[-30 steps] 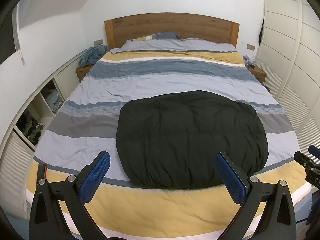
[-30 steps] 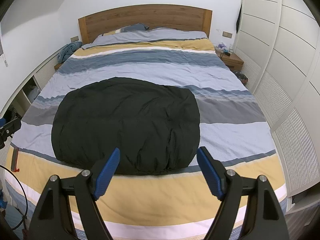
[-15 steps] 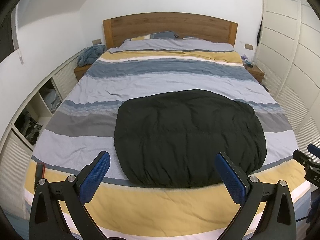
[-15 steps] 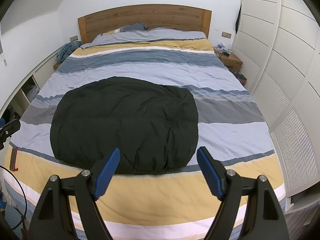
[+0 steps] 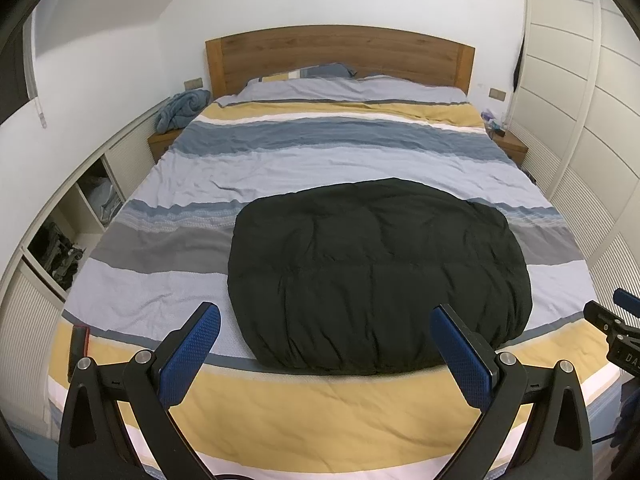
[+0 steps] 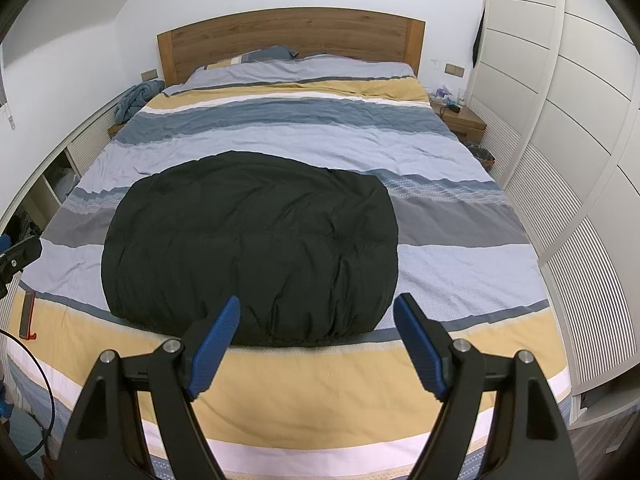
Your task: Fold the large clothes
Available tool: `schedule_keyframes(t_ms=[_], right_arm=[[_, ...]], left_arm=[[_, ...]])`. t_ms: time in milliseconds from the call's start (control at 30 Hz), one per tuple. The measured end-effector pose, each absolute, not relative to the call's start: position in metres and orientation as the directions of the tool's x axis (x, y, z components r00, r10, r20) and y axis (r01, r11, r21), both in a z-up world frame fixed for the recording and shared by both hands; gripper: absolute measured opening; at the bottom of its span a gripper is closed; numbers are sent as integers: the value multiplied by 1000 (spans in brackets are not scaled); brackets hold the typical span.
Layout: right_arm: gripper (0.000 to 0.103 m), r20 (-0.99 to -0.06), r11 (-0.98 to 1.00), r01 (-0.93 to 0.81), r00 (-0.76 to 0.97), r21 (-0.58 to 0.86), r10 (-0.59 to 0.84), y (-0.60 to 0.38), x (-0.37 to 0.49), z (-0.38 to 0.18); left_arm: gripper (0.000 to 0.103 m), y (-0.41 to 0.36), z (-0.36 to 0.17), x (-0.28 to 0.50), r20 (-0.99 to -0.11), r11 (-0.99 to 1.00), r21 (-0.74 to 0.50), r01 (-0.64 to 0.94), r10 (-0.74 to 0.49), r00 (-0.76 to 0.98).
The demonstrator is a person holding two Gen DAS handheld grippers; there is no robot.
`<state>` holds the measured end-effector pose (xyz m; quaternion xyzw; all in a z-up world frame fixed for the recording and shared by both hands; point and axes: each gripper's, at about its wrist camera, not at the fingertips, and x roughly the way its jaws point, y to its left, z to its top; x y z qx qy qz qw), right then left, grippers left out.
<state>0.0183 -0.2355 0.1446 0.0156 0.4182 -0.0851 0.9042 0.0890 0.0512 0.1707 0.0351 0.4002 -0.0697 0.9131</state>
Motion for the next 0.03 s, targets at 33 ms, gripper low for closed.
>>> schedule_keyframes(t_ms=[33], right_arm=[[79,-759,985,167,636,-43,-141,-235,18,144]], left_arm=[[103,51,171,89,-736,988,7,156,-101,669]])
